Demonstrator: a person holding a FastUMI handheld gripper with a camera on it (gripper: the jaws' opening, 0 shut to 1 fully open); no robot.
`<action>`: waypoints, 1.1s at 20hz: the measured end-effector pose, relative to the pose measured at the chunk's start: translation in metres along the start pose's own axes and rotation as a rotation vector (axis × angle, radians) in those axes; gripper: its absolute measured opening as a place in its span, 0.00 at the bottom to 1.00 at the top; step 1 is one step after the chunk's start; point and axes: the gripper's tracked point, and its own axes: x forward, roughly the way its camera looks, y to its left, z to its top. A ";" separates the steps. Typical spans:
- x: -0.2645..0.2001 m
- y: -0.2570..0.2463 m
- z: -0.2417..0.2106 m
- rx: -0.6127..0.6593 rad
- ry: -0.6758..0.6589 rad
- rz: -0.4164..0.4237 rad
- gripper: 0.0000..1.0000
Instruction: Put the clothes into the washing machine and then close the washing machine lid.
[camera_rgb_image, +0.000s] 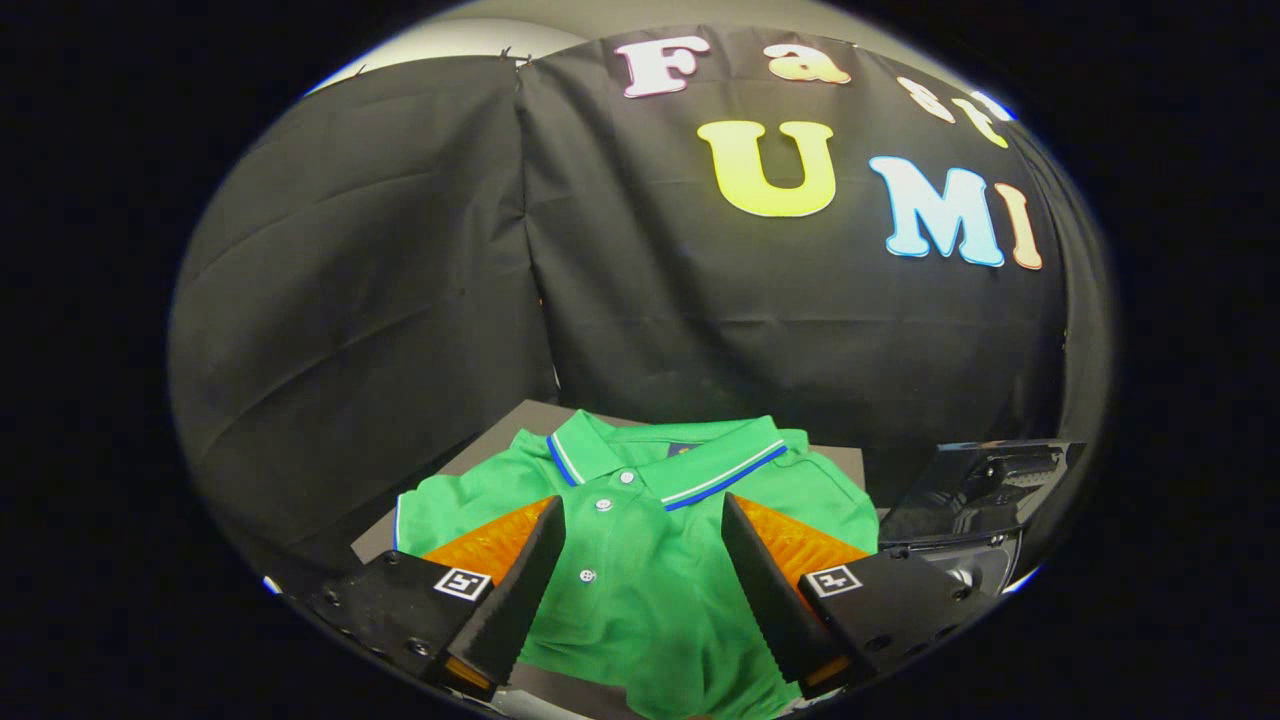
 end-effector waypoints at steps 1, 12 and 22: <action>0.004 0.005 -0.007 -0.006 0.024 0.007 0.98; 0.029 0.012 -0.044 -0.028 0.164 -0.014 0.34; -0.007 -0.024 -0.007 -0.021 0.026 -0.042 0.01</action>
